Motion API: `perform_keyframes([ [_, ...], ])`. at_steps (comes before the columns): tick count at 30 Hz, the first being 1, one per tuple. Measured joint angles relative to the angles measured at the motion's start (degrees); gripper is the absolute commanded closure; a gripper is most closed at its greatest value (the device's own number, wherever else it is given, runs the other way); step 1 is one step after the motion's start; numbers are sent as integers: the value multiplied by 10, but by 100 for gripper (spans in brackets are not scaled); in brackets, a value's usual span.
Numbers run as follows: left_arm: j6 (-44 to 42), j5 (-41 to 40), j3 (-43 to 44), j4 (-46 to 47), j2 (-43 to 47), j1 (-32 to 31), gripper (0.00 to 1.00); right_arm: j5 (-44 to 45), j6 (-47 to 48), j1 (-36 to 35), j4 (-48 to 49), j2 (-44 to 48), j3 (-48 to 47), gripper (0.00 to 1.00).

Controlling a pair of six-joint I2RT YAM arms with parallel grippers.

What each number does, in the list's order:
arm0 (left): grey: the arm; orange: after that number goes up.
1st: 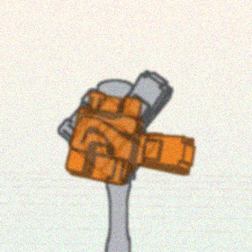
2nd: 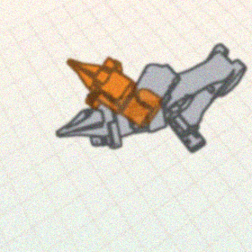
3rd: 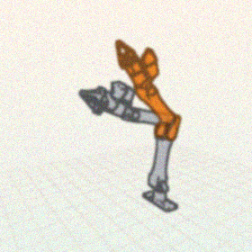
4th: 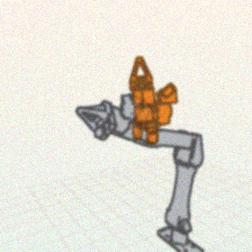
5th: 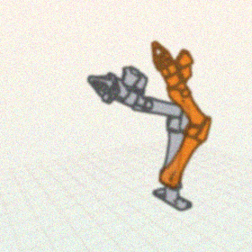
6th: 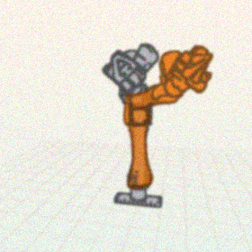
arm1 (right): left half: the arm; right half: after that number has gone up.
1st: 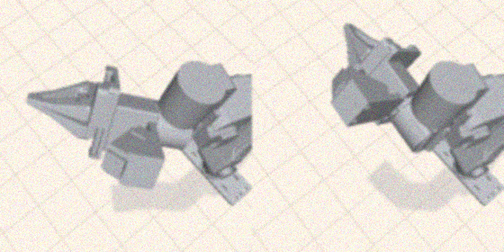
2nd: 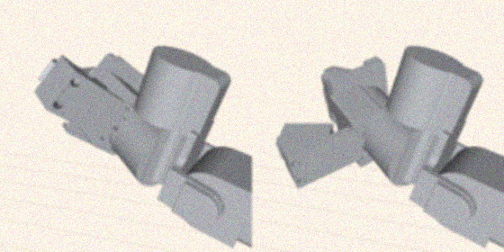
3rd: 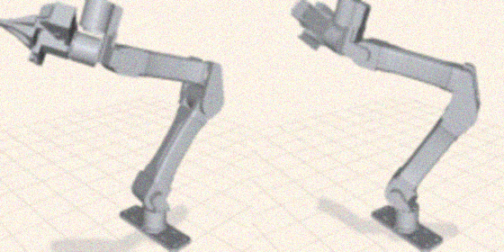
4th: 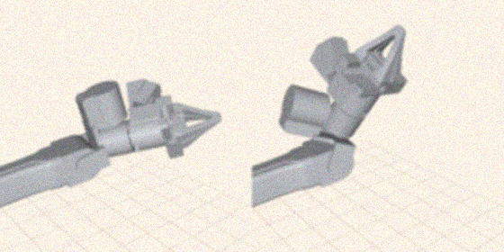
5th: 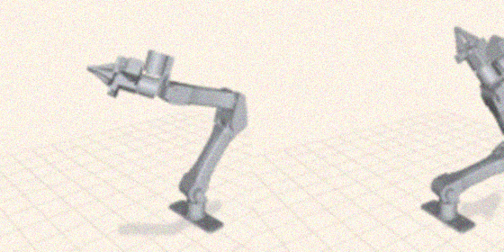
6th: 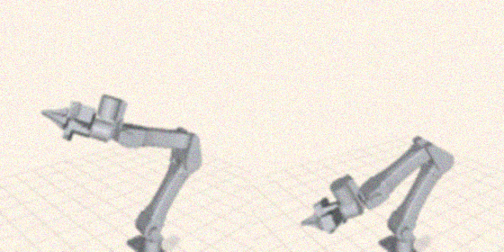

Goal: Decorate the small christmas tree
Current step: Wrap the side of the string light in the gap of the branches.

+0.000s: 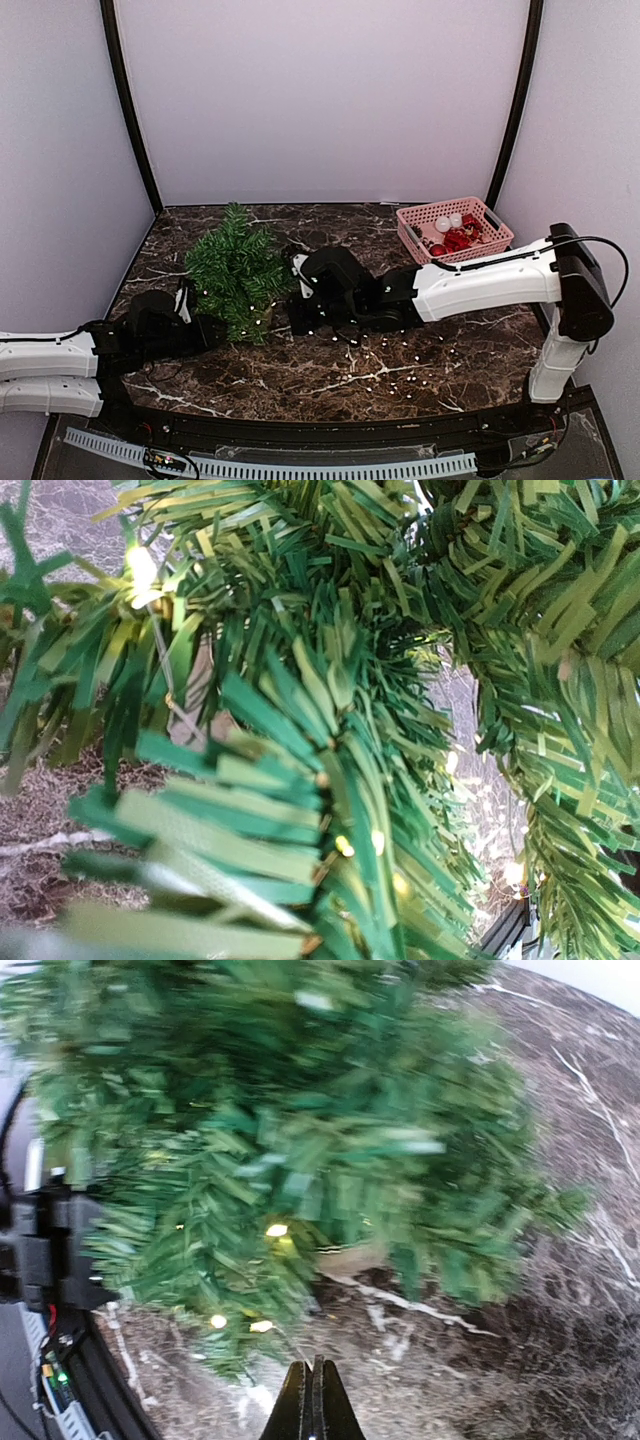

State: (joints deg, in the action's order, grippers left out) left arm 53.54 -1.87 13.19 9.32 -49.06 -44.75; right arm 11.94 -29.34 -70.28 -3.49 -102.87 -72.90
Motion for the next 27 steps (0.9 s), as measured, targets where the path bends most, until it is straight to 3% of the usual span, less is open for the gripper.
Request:
perform_keyframes([
  [4,0,-2,0,0,1,2,74,9,-15,17,8,0,26,100],
  [14,-5,0,8,-84,78,4,51,9,-42,26,44,-11,43,100],
  [21,2,54,19,-176,186,5,38,8,-49,26,57,-20,47,100],
  [27,10,109,18,-160,172,5,31,15,-52,27,64,-20,49,100],
])
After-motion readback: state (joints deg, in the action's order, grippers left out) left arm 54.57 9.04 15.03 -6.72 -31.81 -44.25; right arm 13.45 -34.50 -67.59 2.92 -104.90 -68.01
